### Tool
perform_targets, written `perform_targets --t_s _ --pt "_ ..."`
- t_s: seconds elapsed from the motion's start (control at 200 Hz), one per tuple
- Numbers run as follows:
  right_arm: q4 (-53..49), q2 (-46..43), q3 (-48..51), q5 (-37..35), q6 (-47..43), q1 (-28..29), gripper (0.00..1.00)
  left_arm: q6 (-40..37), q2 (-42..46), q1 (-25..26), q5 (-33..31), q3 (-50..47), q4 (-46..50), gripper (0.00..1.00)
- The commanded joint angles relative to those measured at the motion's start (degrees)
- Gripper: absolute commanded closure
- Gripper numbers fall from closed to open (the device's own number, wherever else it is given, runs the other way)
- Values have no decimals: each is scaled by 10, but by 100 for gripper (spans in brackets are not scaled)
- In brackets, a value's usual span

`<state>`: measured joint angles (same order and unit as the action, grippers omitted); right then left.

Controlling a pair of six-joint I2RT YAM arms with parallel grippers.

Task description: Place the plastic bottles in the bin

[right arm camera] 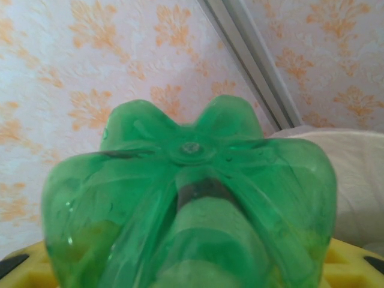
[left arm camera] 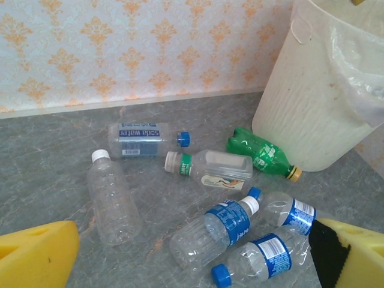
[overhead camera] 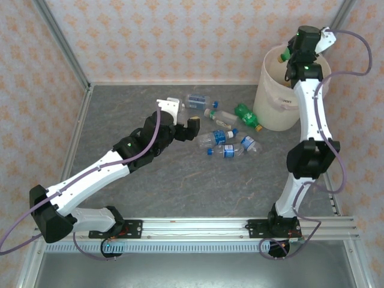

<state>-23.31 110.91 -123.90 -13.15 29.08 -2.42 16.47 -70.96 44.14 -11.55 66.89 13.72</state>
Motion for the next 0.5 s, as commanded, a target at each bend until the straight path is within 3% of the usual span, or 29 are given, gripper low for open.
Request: perform_targets --t_s 0.0,0.195,0.496 --pt "-29 35 -60 -18 -17 0 44 4 14 -2 -37 -8 20 1" --pt "-73 75 -125 1 -17 0 0 34 11 -2 -23 -21 24 1" --pt "-99 -21 -56 40 -31 4 0 47 1 -2 -5 -65 -16 1"
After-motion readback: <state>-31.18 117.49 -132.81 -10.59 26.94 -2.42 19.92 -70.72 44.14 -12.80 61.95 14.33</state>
